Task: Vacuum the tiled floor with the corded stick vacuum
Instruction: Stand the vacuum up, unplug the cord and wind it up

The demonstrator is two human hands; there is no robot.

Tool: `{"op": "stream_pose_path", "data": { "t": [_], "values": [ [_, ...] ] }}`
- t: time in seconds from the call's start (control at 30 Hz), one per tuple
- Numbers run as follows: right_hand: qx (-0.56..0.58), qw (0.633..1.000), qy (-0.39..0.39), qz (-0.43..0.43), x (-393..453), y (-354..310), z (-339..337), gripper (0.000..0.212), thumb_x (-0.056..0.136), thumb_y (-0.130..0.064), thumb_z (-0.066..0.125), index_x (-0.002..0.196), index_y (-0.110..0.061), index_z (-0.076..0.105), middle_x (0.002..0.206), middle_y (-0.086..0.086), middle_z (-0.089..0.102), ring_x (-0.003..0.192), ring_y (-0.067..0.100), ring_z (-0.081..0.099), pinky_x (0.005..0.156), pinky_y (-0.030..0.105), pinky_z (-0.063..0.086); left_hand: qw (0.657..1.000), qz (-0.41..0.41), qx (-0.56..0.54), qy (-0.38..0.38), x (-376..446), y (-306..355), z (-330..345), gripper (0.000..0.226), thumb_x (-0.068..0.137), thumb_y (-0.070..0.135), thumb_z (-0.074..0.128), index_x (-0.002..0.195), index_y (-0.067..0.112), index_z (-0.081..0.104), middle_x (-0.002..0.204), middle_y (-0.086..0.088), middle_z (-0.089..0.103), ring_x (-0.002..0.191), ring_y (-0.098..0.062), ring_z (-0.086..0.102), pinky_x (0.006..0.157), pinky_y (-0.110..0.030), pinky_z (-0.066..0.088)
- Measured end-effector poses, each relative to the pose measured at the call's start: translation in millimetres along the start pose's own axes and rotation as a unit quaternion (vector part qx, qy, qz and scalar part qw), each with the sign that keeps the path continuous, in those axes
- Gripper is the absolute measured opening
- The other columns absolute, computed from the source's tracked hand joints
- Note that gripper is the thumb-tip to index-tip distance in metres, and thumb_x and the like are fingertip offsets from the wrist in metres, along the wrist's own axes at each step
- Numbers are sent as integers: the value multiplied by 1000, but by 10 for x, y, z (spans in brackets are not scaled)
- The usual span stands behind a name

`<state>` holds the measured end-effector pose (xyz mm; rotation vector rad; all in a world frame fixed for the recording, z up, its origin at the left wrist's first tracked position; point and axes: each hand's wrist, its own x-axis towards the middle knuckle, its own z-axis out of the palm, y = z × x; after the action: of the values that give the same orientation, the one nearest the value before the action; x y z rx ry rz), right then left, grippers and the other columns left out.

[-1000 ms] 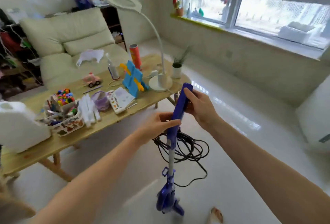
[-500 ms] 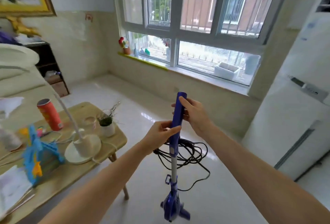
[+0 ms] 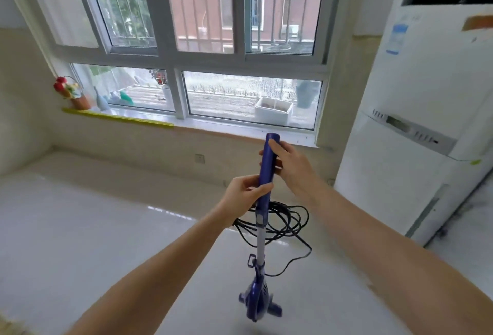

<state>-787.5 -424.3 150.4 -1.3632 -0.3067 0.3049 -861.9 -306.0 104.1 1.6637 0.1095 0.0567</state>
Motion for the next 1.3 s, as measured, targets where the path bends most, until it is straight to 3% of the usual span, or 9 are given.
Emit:
{"op": "stream_pose_path", "data": {
  "t": [0.13, 0.43, 0.73, 0.97, 1.1, 1.3],
  "values": [
    [17, 999, 36, 1, 920, 21, -229, 21, 97, -25, 54, 108, -8, 61, 95, 9, 68, 86, 27, 62, 79, 40, 53, 1000, -8, 12, -23, 1028, 38, -95, 25, 86, 19, 69, 111, 15, 65, 100, -8, 72, 85, -18, 70, 77, -31, 59],
    [36, 999, 34, 16, 3014, 371, -743, 24, 97, -26, 53, 109, -7, 61, 97, 11, 67, 82, 26, 62, 71, 34, 55, 999, -27, 36, -12, 3154, -185, -262, 30, 84, 19, 72, 113, 11, 67, 95, -6, 73, 86, -20, 70, 81, -35, 59],
    [4, 999, 17, 44, 4855, 599, -1025, 16, 97, -23, 54, 105, -11, 62, 102, 13, 68, 88, 28, 62, 87, 46, 52, 997, -60, 19, -36, 4986, -377, -582, 32, 87, 17, 69, 119, 16, 62, 104, -5, 72, 95, -21, 70, 85, -32, 57],
    [-10, 998, 47, 37, 5929, 679, -1306, 21, 99, -22, 51, 110, -6, 59, 98, 9, 67, 87, 28, 62, 87, 45, 52, 994, -56, 22, -89, 6298, -511, -695, 30, 85, 16, 71, 115, 14, 64, 98, -4, 73, 89, -19, 71, 83, -31, 58],
    [-28, 997, 40, 65, 6404, 752, -1367, 26, 99, -26, 51, 113, -5, 58, 104, 14, 65, 91, 28, 63, 89, 45, 53, 992, -67, 31, -106, 6831, -625, -819, 31, 84, 15, 72, 113, 14, 62, 98, -3, 72, 89, -18, 70, 84, -33, 58],
    [-35, 988, 90, 117, 7105, 998, -1515, 31, 99, -29, 50, 114, -2, 58, 99, 11, 66, 91, 25, 64, 89, 40, 53, 988, -105, 46, -106, 7559, -857, -828, 38, 79, 14, 77, 114, 5, 66, 97, -7, 73, 87, -20, 71, 84, -34, 58]
  ]
}}
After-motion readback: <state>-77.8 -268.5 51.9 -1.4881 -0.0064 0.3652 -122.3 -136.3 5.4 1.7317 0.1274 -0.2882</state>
